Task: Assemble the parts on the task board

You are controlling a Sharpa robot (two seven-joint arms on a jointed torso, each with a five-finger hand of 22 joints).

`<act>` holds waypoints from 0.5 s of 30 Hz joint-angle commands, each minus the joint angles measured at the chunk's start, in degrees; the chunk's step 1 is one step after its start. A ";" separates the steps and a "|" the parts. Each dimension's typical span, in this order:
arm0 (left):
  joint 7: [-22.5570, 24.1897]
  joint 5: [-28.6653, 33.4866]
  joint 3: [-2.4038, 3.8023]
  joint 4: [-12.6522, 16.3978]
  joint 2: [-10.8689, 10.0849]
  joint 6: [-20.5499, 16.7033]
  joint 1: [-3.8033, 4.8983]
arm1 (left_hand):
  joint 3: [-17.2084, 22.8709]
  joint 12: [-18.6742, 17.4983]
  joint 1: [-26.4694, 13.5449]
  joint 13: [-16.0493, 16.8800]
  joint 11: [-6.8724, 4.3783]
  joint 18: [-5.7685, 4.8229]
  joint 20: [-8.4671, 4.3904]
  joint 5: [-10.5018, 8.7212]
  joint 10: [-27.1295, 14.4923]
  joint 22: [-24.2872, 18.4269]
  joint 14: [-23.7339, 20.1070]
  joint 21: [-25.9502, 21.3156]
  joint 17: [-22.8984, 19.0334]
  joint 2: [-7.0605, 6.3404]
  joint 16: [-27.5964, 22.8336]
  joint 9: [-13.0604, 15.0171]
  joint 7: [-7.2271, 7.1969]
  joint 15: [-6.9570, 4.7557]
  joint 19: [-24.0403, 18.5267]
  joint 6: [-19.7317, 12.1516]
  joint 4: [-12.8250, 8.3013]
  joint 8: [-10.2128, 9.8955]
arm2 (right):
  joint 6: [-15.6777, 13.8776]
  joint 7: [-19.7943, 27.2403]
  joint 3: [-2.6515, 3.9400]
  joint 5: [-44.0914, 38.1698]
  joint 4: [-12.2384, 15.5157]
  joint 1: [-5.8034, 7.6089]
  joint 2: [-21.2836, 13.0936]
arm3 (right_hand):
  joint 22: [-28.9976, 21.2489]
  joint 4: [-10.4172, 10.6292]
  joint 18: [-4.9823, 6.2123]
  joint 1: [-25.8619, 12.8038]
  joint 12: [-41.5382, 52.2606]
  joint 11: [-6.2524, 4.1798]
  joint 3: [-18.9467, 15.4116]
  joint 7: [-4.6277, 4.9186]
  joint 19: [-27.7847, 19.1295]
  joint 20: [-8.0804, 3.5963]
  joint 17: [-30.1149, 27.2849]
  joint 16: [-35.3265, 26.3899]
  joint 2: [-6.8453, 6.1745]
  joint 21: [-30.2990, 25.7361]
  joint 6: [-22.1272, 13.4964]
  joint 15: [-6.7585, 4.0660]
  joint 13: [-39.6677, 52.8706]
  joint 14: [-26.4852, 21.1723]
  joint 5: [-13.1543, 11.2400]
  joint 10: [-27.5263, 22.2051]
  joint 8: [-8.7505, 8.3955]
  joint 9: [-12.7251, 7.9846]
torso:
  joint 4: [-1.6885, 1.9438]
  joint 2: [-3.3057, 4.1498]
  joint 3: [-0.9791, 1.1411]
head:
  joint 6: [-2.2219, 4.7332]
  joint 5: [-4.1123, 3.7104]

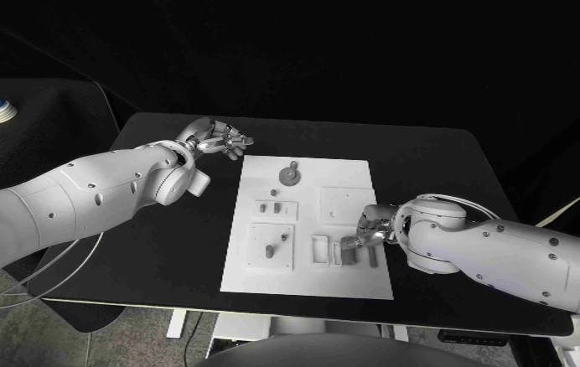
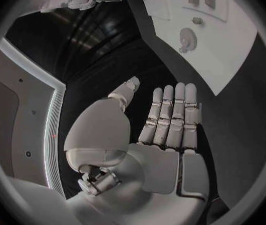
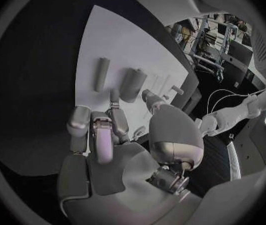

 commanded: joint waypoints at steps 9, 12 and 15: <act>0.20 -0.18 0.03 0.15 0.09 0.30 0.04 | -0.07 -0.38 -0.05 0.08 0.02 0.68 0.04 0.19 0.29 0.01 0.25 -0.40 -0.10 0.43 -0.37 0.01 -0.13 -0.07 -0.24 0.18 0.40 -0.11 | 1.76 0.05 -0.40 -0.82 -1.57 -0.30 2.01 | 0.11 0.60 1.19 -1.11 0.05 -0.14 -0.08 3.79 -0.40 -0.28 -0.46 1.79 -0.01 7.71 3.91 0.02 0.08 7.31 -0.20 0.08 0.34 0.14 | 0.02 -0.02 -0.03 | 0.01 0.03; 0.17 -0.19 0.03 0.19 0.05 0.27 0.04 | -0.07 -0.39 -0.07 0.07 0.02 0.68 0.04 0.19 0.28 0.01 0.25 -0.40 -0.11 0.44 -0.38 0.01 -0.13 -0.07 -0.24 0.18 0.41 -0.11 | 2.17 0.04 -0.96 -0.42 -1.73 -0.47 2.23 | 0.12 0.66 1.19 -1.21 0.04 -0.14 -0.11 3.78 -0.42 -0.28 -0.51 1.77 -0.01 7.71 3.95 0.02 0.08 7.28 -0.20 0.08 0.35 0.15 | -0.06 -0.01 -0.01 | -0.04 0.16; 0.14 -0.22 0.03 0.23 0.05 0.29 0.04 | -0.07 -0.40 -0.08 0.07 0.02 0.67 0.04 0.18 0.28 0.01 0.25 -0.40 -0.11 0.45 -0.39 0.01 -0.12 -0.07 -0.24 0.18 0.42 -0.11 | 2.01 0.04 -1.25 -0.34 -1.76 -0.75 2.31 | 0.12 0.67 1.19 -1.23 0.04 -0.14 -0.11 3.78 -0.43 -0.28 -0.62 1.74 -0.01 7.70 3.97 0.02 0.09 7.23 -0.20 0.09 0.35 0.16 | -0.03 -0.03 -0.04 | -0.10 0.17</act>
